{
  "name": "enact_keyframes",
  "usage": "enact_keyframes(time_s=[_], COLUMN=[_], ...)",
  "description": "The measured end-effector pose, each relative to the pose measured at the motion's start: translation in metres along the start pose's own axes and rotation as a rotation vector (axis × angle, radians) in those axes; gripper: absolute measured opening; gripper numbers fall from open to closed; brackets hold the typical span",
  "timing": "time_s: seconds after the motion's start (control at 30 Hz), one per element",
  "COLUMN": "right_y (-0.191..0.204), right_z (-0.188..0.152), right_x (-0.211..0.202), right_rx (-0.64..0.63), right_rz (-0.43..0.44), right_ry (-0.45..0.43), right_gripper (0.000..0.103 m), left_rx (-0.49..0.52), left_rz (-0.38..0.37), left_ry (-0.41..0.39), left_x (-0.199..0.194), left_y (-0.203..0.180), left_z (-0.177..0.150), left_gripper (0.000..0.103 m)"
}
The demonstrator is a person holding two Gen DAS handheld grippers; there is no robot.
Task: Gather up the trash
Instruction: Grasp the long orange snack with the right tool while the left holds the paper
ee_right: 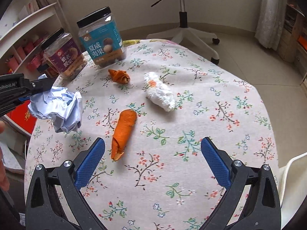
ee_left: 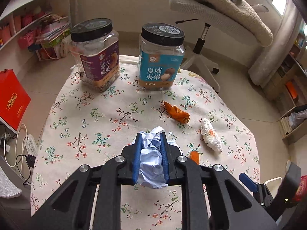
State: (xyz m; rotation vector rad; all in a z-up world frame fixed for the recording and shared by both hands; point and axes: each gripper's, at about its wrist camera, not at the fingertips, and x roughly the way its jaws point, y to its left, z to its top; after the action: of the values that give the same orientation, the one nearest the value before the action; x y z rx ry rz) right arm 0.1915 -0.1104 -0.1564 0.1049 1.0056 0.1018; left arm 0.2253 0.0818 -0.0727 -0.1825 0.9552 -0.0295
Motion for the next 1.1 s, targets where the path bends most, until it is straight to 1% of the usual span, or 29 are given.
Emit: enact_keyframes(time_s=[0.1, 0.2, 0.23, 0.3, 0.33, 0.37, 0.4, 0.43, 0.5, 0.63, 0.8, 0.93, 1.1], right_y=[0.015, 0.027, 0.030, 0.035, 0.036, 0.036, 0.036, 0.033, 0.027, 0.017, 0.016, 0.011, -0.007], right_z=[0.002, 0.008, 0.009, 0.009, 0.008, 0.008, 0.008, 0.009, 0.010, 0.012, 0.016, 0.011, -0.002], right_x=[0.013, 0.027, 0.033, 0.045, 0.051, 0.052, 0.049, 0.047, 0.037, 0.005, -0.046, -0.081, -0.109], right_rx=[-0.020, -0.002, 0.002, 0.001, 0.002, -0.004, -0.011, 0.000, 0.033, 0.048, -0.003, -0.054, -0.042], right_rz=[0.012, 0.015, 0.010, 0.001, 0.003, -0.022, -0.020, 0.005, 0.028, 0.052, 0.043, 0.025, 0.029], right_ry=[0.005, 0.007, 0.010, 0.039, 0.062, 0.053, 0.039, 0.050, 0.052, 0.014, -0.055, -0.100, -0.147], right_gripper=[0.096, 0.093, 0.091, 0.082, 0.063, 0.048, 0.040, 0.022, 0.021, 0.021, 0.021, 0.021, 0.021], left_rx=[-0.015, -0.031, -0.035, -0.042, -0.040, -0.035, -0.028, -0.022, -0.012, -0.017, -0.001, 0.022, 0.064], left_rz=[0.000, 0.002, 0.002, 0.005, 0.007, 0.010, 0.014, 0.020, 0.027, 0.020, 0.006, -0.018, -0.044], left_ry=[-0.043, -0.078, -0.087, -0.102, -0.107, -0.111, -0.115, -0.118, -0.120, -0.108, -0.131, -0.142, -0.148], left_x=[-0.022, -0.041, -0.046, -0.053, -0.056, -0.058, -0.059, -0.060, -0.060, -0.059, -0.069, -0.076, -0.080], left_y=[0.012, 0.022, 0.025, 0.029, 0.030, 0.031, 0.031, 0.032, 0.032, 0.035, 0.027, 0.014, -0.006], left_z=[0.002, 0.001, 0.001, 0.000, 0.000, 0.000, -0.001, -0.001, -0.003, -0.005, -0.009, -0.015, -0.023], left_gripper=[0.019, 0.019, 0.019, 0.019, 0.019, 0.019, 0.019, 0.019, 0.019, 0.019, 0.019, 0.019, 0.019])
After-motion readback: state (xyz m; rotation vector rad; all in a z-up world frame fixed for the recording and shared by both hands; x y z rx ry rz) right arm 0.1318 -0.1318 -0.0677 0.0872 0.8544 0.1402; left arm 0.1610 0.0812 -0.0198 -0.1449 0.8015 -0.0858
